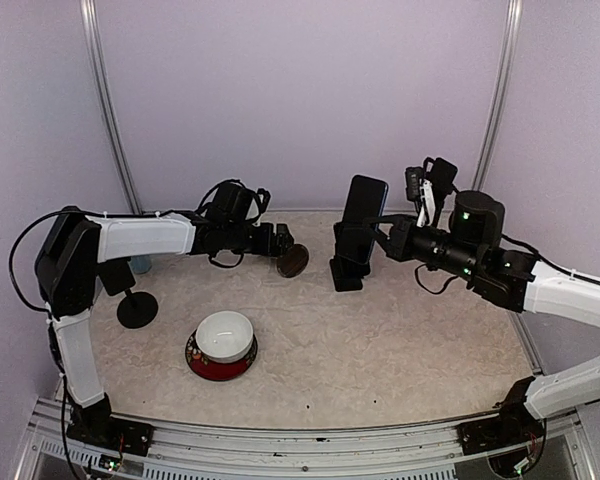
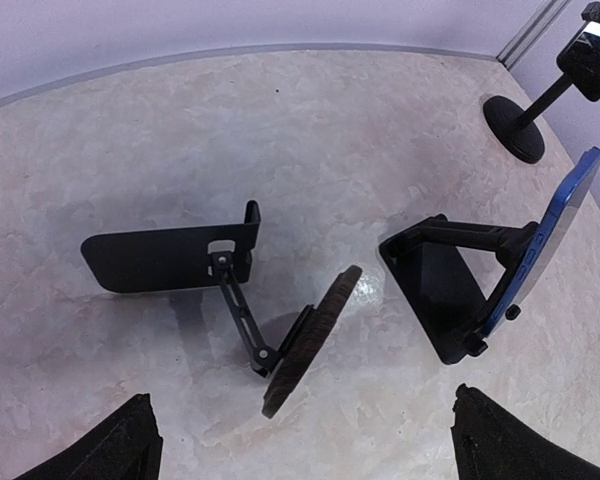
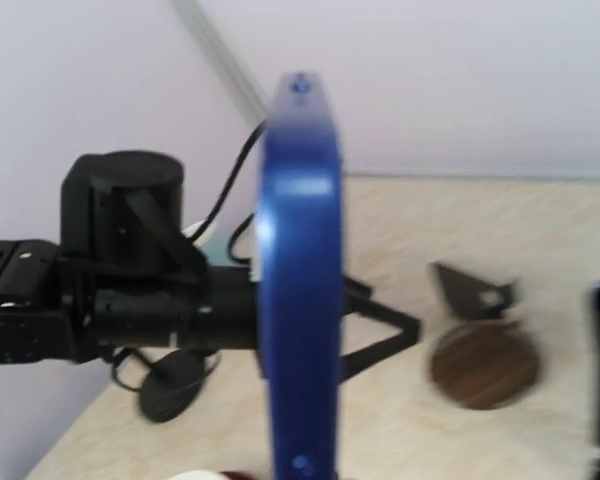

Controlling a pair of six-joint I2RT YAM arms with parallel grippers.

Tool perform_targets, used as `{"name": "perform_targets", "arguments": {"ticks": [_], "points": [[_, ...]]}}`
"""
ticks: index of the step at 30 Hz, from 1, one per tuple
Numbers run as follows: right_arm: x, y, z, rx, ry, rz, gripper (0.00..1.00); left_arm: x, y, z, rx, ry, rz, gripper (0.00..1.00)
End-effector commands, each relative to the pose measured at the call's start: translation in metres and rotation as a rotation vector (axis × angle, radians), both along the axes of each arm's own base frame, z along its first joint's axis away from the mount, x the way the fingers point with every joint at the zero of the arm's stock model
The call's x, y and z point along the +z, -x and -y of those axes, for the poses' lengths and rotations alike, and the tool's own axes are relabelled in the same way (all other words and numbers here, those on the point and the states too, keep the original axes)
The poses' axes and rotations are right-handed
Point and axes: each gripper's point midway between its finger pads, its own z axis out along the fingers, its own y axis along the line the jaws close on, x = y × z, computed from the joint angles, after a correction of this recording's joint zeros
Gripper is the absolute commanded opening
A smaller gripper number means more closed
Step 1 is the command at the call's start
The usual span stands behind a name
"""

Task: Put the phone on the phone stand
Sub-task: Adjust the phone stand at the center of the board.

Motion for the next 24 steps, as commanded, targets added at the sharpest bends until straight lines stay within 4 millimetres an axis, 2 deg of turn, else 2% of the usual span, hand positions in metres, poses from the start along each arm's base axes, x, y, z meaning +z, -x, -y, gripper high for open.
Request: {"name": "perform_targets", "arguments": {"ticks": [1,6,13,18,24], "points": [[-0.003,-0.005,0.038,-0.145,0.08,0.058,0.0,0.002,-0.009,0.015,-0.035,0.05,-0.033,0.99],[-0.019,-0.003,0.058,-0.216,0.102,0.029,0.0,-0.009,-0.023,0.015,-0.027,0.088,-0.083,0.99],[-0.028,0.002,0.067,-0.236,0.107,0.016,0.0,-0.023,-0.034,0.018,-0.044,0.094,-0.105,0.99],[-0.032,0.0,0.07,-0.244,0.118,0.014,0.0,-0.044,-0.034,0.023,-0.106,0.078,-0.104,0.98],[-0.039,-0.003,0.069,-0.241,0.129,0.004,0.0,-0.058,-0.03,0.027,-0.178,0.063,-0.076,0.85]]}}
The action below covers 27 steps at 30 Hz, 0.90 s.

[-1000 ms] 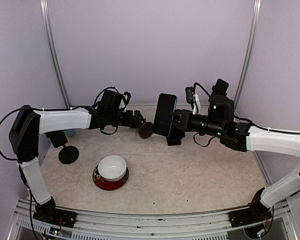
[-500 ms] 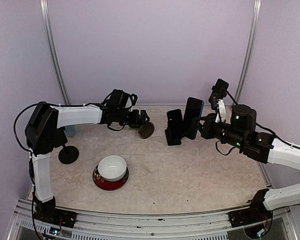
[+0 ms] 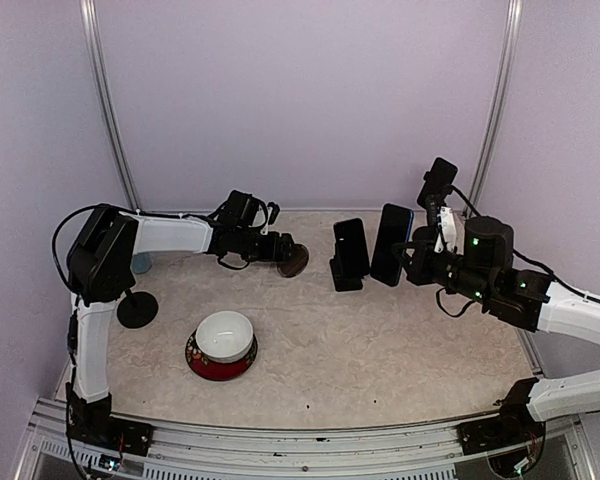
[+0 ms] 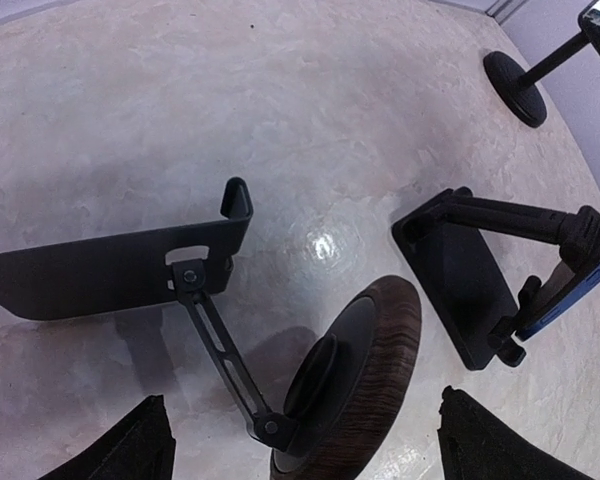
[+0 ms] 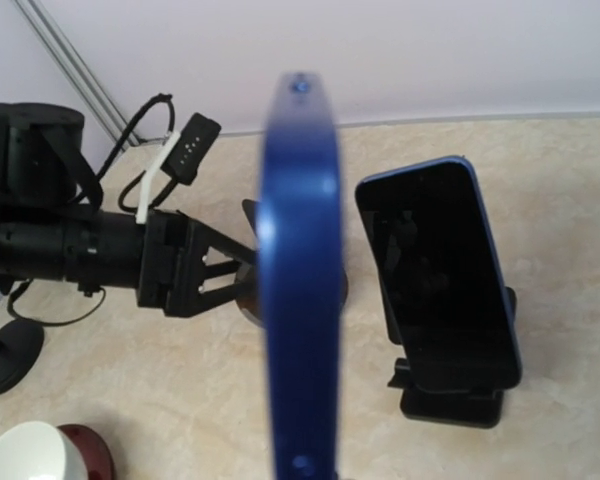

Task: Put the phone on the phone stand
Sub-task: Adjust the phone stand at the center of the board.

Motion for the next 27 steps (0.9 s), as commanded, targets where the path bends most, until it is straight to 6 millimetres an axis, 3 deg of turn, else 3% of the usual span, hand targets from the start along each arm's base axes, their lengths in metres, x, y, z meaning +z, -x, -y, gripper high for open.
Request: {"name": "perform_targets", "arguments": {"ticks": [1,7,14,16,20,23,27], "points": [[0.015,-0.006,0.004,-0.018,-0.03,0.056,0.0,-0.002,-0.001,0.007,-0.077,0.009,0.061,0.8],[0.009,-0.008,0.003,-0.011,-0.038,0.037,0.0,-0.001,-0.004,0.009,-0.099,-0.005,0.094,0.36],[0.008,-0.008,0.005,-0.013,-0.04,0.031,0.0,0.003,-0.004,0.005,-0.135,-0.068,0.138,0.0],[0.008,-0.008,0.005,-0.014,-0.041,0.029,0.0,0.006,-0.003,-0.001,-0.125,-0.1,0.16,0.0],[0.006,-0.008,0.006,-0.015,-0.041,0.022,0.0,0.031,0.0,-0.015,-0.089,-0.181,0.257,0.0],[0.005,-0.009,0.005,-0.013,-0.047,0.017,0.0,0.043,0.004,-0.026,-0.05,-0.352,0.345,0.0],[0.001,-0.011,0.004,-0.014,-0.05,0.01,0.0,0.037,0.019,-0.028,-0.039,-0.63,0.426,0.0]]}}
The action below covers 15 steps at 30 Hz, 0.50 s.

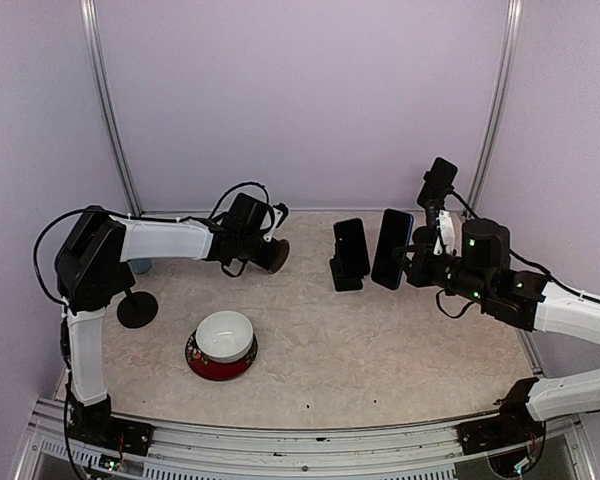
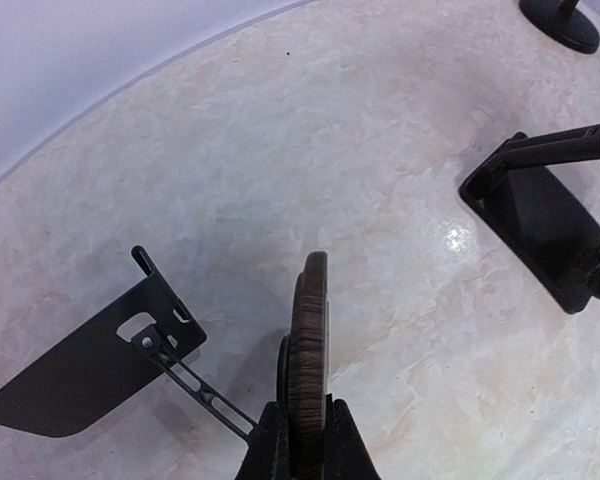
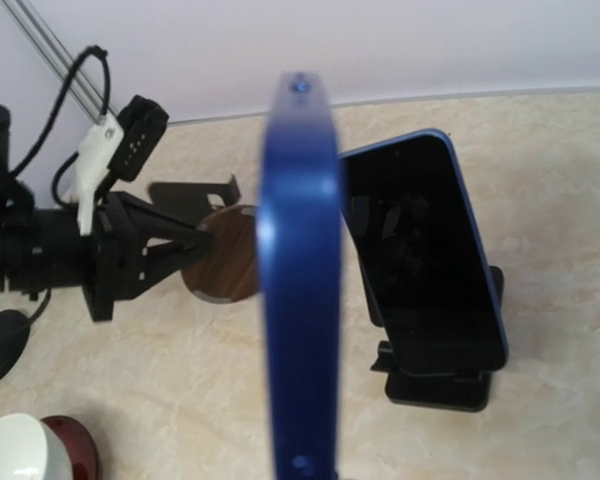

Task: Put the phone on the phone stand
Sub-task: Adjust the phone stand at the center of the board.

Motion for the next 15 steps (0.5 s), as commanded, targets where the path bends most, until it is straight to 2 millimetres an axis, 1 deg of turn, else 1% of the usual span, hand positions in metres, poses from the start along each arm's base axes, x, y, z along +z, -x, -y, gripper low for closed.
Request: {"name": "perform_targets", "arguments": {"ticks": [1,5,7,10,15], "points": [[0.014,-0.006,-0.001,-0.007,-0.057,0.041,0.0,0.02,0.015,-0.007,0.039,-0.316,0.178,0.0],[0.009,-0.006,0.0,-0.011,-0.059,0.029,0.0,-0.004,0.037,-0.002,-0.012,-0.489,0.198,0.0],[0.007,-0.006,0.001,-0.013,-0.06,0.025,0.0,-0.018,0.048,0.001,-0.04,-0.538,0.191,0.0],[0.006,-0.005,0.002,-0.017,-0.062,0.022,0.0,-0.035,0.059,0.005,-0.076,-0.554,0.159,0.0],[0.006,-0.005,0.005,-0.023,-0.067,0.021,0.0,-0.046,0.074,0.015,-0.126,-0.547,0.134,0.0]]}}
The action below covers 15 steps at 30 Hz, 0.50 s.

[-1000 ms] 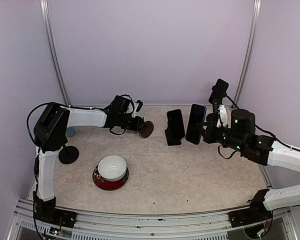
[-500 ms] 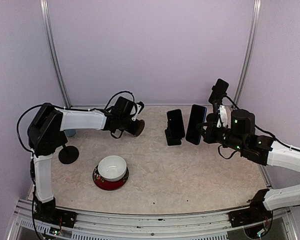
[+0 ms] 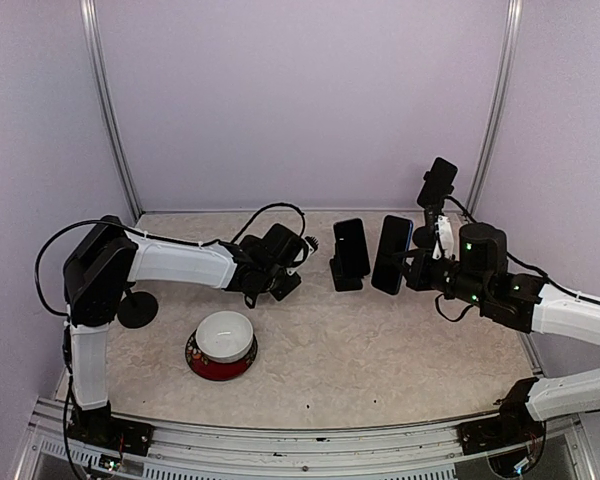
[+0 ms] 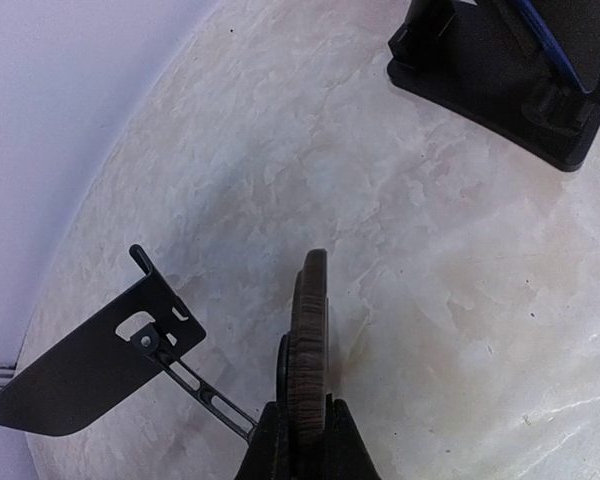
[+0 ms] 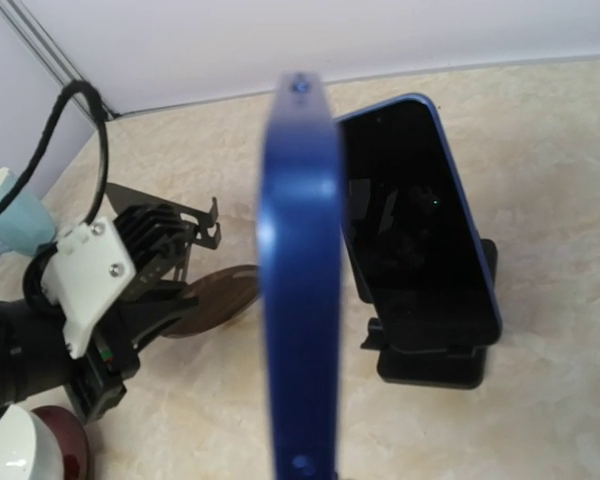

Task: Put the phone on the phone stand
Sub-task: Adjust the phone stand at the center of the board.

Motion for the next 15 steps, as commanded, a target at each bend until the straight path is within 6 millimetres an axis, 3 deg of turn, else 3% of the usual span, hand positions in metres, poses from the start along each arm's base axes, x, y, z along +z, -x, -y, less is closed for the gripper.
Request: {"name": "perform_targets", "arguments": {"ticks": [1,8,15], "points": [[0.021,-0.004,0.003,-0.017,-0.064,0.06,0.0,-0.03,0.017,-0.007,-0.025,-0.086,-0.06,0.0],[0.02,-0.003,0.007,-0.025,-0.074,0.058,0.0,-0.035,0.026,0.004,-0.061,-0.046,-0.095,0.04],[0.022,0.001,0.012,-0.033,-0.08,0.065,0.0,-0.039,0.036,0.016,-0.103,-0.017,-0.132,0.25]]}}
